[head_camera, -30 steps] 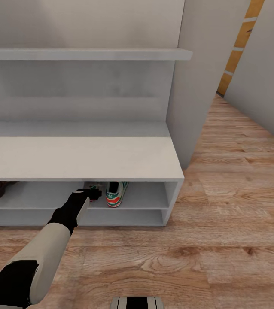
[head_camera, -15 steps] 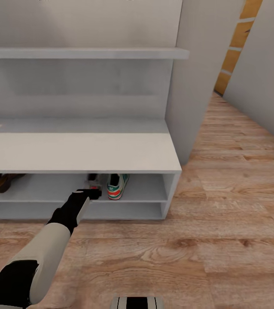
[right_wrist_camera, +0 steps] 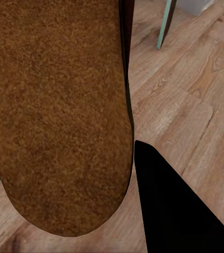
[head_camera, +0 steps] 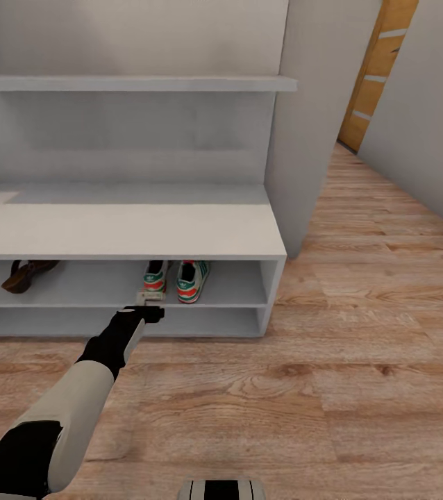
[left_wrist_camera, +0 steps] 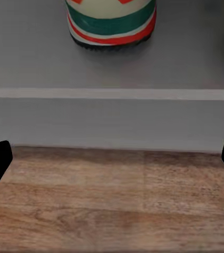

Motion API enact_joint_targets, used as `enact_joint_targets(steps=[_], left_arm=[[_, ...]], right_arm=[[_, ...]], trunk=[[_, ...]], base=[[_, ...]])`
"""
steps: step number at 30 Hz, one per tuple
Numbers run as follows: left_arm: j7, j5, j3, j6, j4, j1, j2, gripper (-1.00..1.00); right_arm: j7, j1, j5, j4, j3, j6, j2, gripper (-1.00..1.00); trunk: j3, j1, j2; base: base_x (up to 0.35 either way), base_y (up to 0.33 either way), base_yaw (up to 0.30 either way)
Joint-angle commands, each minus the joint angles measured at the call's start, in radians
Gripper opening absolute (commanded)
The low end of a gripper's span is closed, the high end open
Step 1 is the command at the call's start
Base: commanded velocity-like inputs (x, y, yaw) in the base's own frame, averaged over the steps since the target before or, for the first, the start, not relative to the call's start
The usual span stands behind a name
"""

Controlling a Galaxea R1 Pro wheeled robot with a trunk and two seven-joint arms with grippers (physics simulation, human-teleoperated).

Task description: Pick up the two gym shoes and the two sandals from the corridor floor and place them onto the hallstand (shoe rack) in the corridor, making sure they are on the rack and not on the floor. Arrange them so the two gym shoes are next to each other and the two sandals are next to each other.

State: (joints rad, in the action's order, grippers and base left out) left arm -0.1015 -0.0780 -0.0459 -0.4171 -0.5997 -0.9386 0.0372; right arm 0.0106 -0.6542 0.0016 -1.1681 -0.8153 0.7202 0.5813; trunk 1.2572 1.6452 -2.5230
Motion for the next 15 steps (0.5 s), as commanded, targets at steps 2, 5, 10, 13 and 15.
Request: enact_joint_targets(steps=[2, 5, 10, 13, 15], left_arm=[[0.002, -0.008, -0.005, 0.002, -0.002, 0.000, 0.001, 1.00], [0.003, -0.005, -0.005, 0.055, 0.006, 0.000, -0.015, 1.00], [0.009, 0.002, -0.009, 0.206, 0.154, 0.000, -0.067, 1.00], [0.066, 0.037, -0.010, 0.369, 0.300, 0.000, -0.091, 1.00], [0.106, 0.072, -0.011, 0.476, 0.387, 0.000, -0.096, 1.00]], right_arm=[[-0.001, -0.001, -0.003, -0.001, -0.001, 0.005, 0.000, -1.00], [-0.001, 0.000, -0.003, -0.001, -0.001, 0.005, 0.000, -1.00], [-0.001, -0.001, -0.003, -0.001, -0.001, 0.005, 0.000, -1.00], [-0.003, 0.000, -0.003, -0.001, -0.001, 0.004, -0.001, -1.00], [-0.005, -0.001, -0.003, -0.001, -0.001, 0.004, -0.002, -1.00]], trunk=[[0.001, 0.000, 0.000], [0.001, 0.000, 0.000], [0.001, 0.000, 0.000], [0.001, 0.000, 0.000], [0.001, 0.000, 0.000]], base=[[-0.011, 0.000, 0.000], [-0.004, 0.000, 0.000], [0.000, 0.000, 0.000], [0.000, 0.000, 0.000], [0.000, 0.000, 0.000]])
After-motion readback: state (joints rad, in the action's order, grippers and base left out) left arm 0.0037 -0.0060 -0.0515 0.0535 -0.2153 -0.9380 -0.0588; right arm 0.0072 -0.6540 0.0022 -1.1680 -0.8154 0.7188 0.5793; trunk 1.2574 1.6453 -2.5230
